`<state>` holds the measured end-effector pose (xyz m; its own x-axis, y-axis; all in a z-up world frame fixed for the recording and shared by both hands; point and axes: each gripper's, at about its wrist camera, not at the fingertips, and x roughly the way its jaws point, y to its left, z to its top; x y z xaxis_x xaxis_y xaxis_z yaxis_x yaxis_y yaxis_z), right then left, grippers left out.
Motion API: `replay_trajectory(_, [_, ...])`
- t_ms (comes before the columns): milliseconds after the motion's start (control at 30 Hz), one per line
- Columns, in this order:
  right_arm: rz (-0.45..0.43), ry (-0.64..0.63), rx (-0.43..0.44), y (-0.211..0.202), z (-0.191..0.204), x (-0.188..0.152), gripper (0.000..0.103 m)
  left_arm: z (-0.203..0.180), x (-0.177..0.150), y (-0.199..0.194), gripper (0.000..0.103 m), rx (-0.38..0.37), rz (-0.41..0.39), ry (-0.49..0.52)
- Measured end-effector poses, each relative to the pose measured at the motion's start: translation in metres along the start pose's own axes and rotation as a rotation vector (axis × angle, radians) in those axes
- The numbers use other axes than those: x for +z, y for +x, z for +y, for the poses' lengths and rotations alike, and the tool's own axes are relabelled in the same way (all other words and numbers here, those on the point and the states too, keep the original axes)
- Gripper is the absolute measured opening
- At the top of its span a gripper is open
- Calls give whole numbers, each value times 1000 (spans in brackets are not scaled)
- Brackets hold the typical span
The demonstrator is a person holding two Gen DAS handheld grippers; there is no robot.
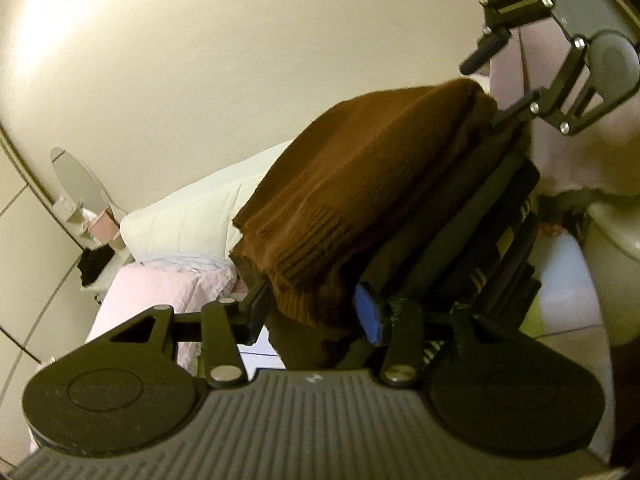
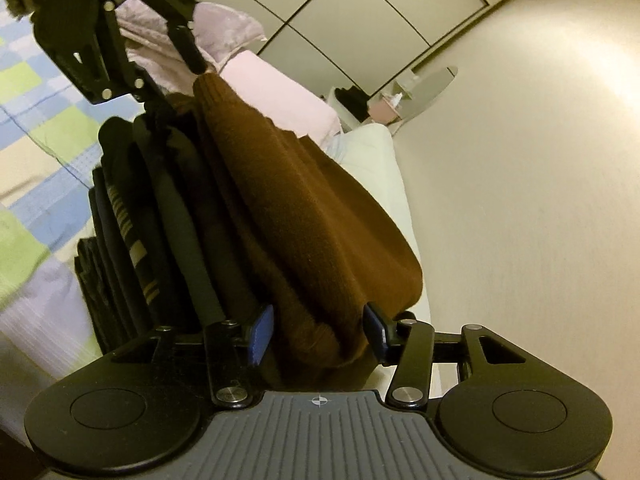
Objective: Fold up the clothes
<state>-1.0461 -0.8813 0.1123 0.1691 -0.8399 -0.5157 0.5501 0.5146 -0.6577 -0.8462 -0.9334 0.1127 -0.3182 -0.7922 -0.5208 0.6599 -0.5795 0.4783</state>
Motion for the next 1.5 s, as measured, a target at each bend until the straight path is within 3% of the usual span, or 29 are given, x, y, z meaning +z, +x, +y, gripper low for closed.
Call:
replay_trajectory(100, [-2,35,5,-5,1,2,49,3,-12,-8,50,3,5,-67])
replay_trajectory(200, [3,164,34,-8,5,0,50,-7,-22,-26,64,9,13,-157])
replay_trajectory(267, [6,262,54,-11,7,-2,68,-8,-27,-35,70,15,24,-234])
replay_trajectory(300, [4,316,55,-13,10,-4,85,-9,-30,-38,72,11,31,-280])
replay_trajectory(333, [3,375,62,-16,12,-6,89,-11,-34,-41,77,7,39,-326])
replay_trajectory(467, [59,630,130,-21,18,-20,89,-21,-53,-49,90,-14,85,-497])
replay_trajectory(567, [144,793,166,-24,26,-32,89,-28,-67,-56,92,-29,120,-622])
replay_trajectory(733, [266,1043,136,-44,39,-43,89,-27,-84,-80,95,-27,152,-753])
replay_trajectory(900, [289,1153,28,-80,58,-27,89,-33,-90,-125,95,-29,81,-698])
replay_trajectory(1133, [256,1108,-67,-128,105,23,89,-45,-113,-183,93,-75,52,-639])
replay_trajectory(1333, [268,1108,-77,-162,142,45,89,-56,-133,-217,91,-133,93,-657])
replay_trajectory(1500, [272,1080,-71,-179,153,54,89,-67,-132,-231,92,-86,113,-658])
